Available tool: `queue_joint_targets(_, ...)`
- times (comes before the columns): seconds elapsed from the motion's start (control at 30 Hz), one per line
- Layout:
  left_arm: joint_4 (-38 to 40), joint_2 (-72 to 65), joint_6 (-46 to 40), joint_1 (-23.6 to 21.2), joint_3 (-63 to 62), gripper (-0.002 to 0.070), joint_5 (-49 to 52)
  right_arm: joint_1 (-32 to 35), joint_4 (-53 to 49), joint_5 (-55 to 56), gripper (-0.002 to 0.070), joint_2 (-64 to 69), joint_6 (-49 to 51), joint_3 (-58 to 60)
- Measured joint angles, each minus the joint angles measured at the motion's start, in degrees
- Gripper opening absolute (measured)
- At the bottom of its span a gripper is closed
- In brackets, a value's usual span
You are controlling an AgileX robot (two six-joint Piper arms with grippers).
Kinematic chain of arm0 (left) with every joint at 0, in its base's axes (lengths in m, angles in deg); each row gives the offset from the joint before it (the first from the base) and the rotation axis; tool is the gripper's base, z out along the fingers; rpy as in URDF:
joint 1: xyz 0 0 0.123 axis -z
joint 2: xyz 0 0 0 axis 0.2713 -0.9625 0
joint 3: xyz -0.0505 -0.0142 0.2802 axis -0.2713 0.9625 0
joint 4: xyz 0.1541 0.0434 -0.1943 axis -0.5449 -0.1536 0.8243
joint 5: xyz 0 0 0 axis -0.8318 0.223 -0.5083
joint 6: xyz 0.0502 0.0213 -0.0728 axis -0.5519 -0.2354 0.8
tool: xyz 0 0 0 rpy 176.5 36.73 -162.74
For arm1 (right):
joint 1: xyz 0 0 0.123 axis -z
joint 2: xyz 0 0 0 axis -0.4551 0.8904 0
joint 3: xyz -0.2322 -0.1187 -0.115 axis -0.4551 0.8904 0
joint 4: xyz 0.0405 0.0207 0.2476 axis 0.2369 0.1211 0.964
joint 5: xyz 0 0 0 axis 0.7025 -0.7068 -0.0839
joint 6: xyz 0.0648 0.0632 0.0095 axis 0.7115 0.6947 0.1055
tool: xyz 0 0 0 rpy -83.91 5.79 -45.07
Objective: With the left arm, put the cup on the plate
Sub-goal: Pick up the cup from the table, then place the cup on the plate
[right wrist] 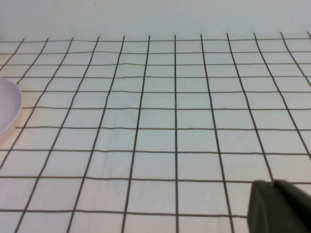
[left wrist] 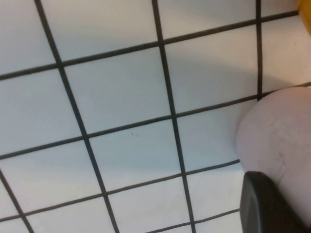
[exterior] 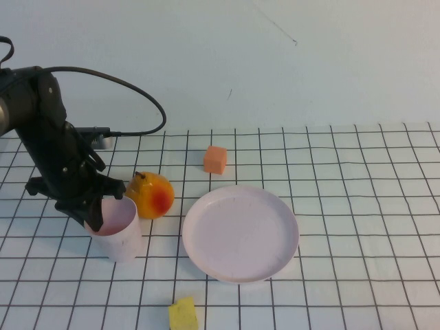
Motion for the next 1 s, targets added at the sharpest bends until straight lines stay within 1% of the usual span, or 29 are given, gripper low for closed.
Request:
queue_joint_targets(0.27, -0.11, 1.45, 0.17, 0.09, -0.62, 0.0009, 0.91, 0.0, 0.0, 0.0, -0.0003, 0.0, 0.0, 0.0)
queue_joint_targets(0.4, -0.62, 3.6, 0.96, 0.98, -2.41, 0.0009, 1.06, 0.0, 0.0, 0.0, -0.0003, 0.0, 0.0, 0.0)
queue_joint_targets(0.5, -0.85, 5.78, 1.51, 3.14, -3.89, 0.0009, 1.15, 0.0, 0.0, 0.0, -0.0003, 0.0, -0.39, 0.0)
queue_joint_targets(0.6, -0.85, 6.72, 1.82, 6.38, -6.01, 0.0009, 1.48, 0.0, 0.0, 0.0, -0.0003, 0.0, 0.0, 0.0)
queue_joint_targets(0.77, -0.73, 6.72, 2.3, 13.14, -10.19, 0.0009, 1.83, 0.0, 0.0, 0.0, -0.0003, 0.0, 0.0, 0.0)
queue_joint_targets(0.87, -0.73, 6.26, 3.13, 16.05, -13.38, 0.0009, 2.06, 0.0, 0.0, 0.0, -0.0003, 0.0, 0.0, 0.0)
queue_joint_targets(1.0, 0.83, 4.34, 3.54, 18.82, -17.51, 0.0009, 2.27, 0.0, 0.0, 0.0, -0.0003, 0.0, -0.39, 0.0)
